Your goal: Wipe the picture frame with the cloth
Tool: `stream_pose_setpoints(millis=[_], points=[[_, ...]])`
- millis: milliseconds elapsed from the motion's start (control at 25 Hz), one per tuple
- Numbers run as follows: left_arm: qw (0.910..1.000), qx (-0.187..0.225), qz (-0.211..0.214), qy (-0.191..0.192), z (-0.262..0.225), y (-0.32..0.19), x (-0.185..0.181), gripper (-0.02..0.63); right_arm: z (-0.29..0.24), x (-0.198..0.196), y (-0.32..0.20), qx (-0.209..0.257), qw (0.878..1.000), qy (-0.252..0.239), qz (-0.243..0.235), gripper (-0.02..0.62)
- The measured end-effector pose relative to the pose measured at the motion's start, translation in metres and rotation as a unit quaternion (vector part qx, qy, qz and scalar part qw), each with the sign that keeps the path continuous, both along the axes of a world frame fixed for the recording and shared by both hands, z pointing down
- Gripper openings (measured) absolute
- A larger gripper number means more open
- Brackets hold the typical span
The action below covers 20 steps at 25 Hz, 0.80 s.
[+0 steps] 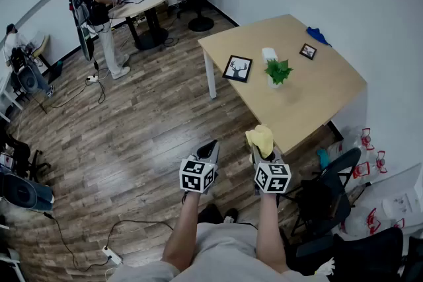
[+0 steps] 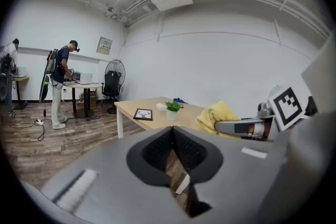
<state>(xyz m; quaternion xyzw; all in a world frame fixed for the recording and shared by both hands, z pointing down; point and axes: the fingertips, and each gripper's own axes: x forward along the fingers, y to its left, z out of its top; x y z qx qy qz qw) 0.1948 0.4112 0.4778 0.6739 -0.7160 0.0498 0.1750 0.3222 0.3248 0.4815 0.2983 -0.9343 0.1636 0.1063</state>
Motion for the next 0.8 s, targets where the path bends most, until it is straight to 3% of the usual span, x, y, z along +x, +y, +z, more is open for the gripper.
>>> stream_pose_setpoints(millis=[160,480,800], points=[[0.9995,0.011,-0.007,0.030,-0.006,-0.001,-0.001,0.052,-0.003,-0.002,0.002,0.001,1.000,-0.011,-0.001,0.083],[0.9993,0.018,-0.024,0.021,-0.014,0.000,-0.014,0.052,-0.007,-0.010,0.000,-0.003,0.999,-0.033,0.010,0.083],[0.9994,-0.002,-0.034,-0.001,-0.010,0.002,-0.020,0.052,-0.004,-0.006,-0.011,-0.017,0.999,-0.037,0.010,0.084]])
